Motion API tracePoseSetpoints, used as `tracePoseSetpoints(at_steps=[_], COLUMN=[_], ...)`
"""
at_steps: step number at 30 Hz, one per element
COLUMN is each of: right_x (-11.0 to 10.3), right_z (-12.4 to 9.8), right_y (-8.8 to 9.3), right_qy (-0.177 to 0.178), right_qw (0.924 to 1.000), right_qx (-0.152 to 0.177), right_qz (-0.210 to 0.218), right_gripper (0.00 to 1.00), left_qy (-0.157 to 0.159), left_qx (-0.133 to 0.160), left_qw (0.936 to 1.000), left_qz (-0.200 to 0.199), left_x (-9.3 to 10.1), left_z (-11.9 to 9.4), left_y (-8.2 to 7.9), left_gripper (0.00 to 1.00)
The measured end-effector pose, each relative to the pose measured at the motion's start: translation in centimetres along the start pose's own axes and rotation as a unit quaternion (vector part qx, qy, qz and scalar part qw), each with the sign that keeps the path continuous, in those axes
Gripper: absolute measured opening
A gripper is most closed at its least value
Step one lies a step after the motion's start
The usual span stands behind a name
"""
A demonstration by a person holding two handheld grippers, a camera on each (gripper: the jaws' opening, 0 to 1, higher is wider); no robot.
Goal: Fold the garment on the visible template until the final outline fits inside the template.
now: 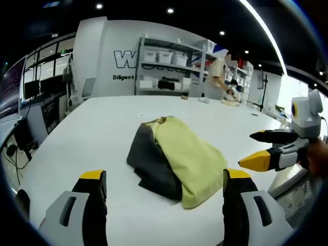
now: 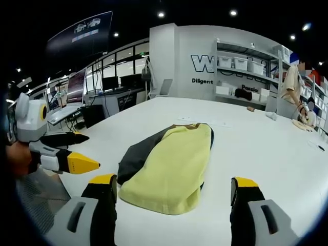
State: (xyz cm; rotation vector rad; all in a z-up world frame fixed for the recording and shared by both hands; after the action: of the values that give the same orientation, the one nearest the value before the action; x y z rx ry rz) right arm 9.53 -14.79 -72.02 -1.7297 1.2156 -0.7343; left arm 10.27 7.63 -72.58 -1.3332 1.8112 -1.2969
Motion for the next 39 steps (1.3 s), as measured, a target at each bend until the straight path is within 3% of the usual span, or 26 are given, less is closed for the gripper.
tracePoseSetpoints(at_steps=[39], right_x=[-0.21], right_z=[0.15], right_y=[-0.25], right_qy=[-0.013], right_qw=[0.9999], right_qx=[0.002], right_qz=[0.003], right_gripper=[0.89], left_qy=[-0.004], left_qx=[-0.003], left_qw=[1.0000], left_qz=[0.000], left_x=[-0.08], left_z=[-0.09], left_y=[-0.04], left_gripper=[0.87])
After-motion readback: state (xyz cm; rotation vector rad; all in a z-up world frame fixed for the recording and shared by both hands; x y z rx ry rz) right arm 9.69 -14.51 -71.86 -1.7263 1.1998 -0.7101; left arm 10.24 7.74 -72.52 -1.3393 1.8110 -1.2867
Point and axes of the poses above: the point that each gripper's makers call its tool centre point, and the gripper's own axes: z roughly forward along the fingers, x roughly to its right, y roughly out of its underside, the point moved 8 cm from there along -z, roughly backward along the fingers
